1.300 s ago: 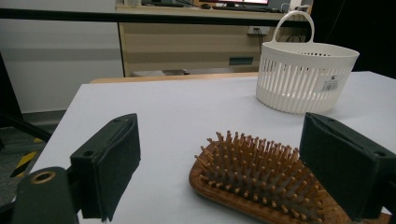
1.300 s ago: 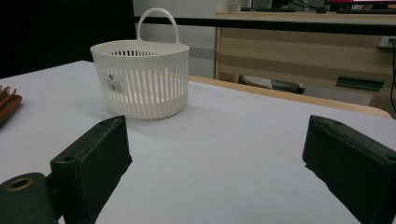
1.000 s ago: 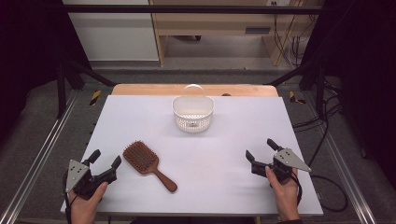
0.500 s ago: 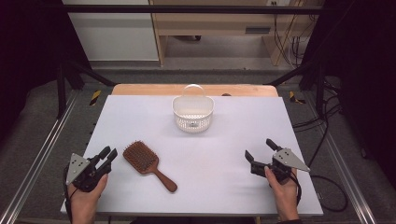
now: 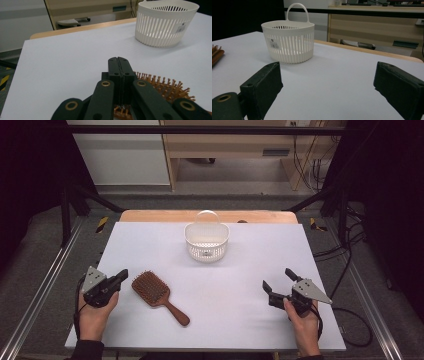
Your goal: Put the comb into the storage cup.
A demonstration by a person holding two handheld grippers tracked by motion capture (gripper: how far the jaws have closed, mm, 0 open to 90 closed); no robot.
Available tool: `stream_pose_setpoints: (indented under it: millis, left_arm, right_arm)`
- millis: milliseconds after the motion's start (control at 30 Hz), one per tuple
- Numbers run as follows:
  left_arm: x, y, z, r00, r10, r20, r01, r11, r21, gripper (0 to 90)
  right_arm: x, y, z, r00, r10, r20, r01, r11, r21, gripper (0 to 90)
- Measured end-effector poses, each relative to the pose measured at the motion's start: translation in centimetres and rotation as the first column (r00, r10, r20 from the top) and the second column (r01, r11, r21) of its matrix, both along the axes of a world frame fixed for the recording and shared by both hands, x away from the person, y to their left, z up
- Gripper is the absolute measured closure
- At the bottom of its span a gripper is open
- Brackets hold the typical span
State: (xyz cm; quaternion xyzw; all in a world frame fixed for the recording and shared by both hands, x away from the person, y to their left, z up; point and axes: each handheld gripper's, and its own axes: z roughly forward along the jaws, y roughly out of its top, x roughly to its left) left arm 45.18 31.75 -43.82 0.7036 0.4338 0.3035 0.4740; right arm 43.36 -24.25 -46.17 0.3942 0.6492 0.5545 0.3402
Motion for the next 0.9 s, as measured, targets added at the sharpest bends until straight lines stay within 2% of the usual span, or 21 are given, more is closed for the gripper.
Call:
stream_pose_setpoints:
  millis: [100, 400, 500, 600, 700, 900]
  left_arm:
    - [0.8, 0.1, -0.4, 0.9996, -0.014, -0.026, 0.014, 0.9999, -0.003, 90.0]
    - [2.3, -0.1, -1.3, 0.9961, -0.022, -0.086, 0.027, 0.998, 0.057, 90.0]
    - [3.2, 0.0, -1.8, 0.9943, -0.004, -0.107, 0.011, 0.998, 0.063, 90.0]
    - [4.1, 0.1, -2.2, 0.991, 0.003, -0.134, 0.008, 0.9962, 0.087, 90.0]
    - [4.7, 0.2, -2.8, 0.9847, -0.002, -0.174, 0.022, 0.9934, 0.112, 90.0]
    - [5.1, 0.2, -3.3, 0.9796, -0.009, -0.201, 0.034, 0.9922, 0.12, 90.0]
  right_arm:
    - [0.0, 0.0, 0.0, 1.0, 0.0, 0.0, 0.0, 1.0, -0.002, 8.2]
    - [0.0, -0.2, 0.1, 1.0, -0.004, 0.004, 0.004, 1.0, 0.007, 8.4]
    - [0.1, -0.1, 0.0, 1.0, -0.005, -0.002, 0.005, 1.0, 0.005, 8.5]
    - [0.1, -0.1, -0.1, 1.0, -0.004, -0.006, 0.004, 1.0, 0.006, 8.5]
    - [0.0, -0.2, 0.0, 1.0, -0.003, -0.004, 0.003, 1.0, 0.006, 8.6]
    - [0.0, -0.1, 0.0, 1.0, 0.001, -0.001, -0.001, 1.0, 0.004, 8.8]
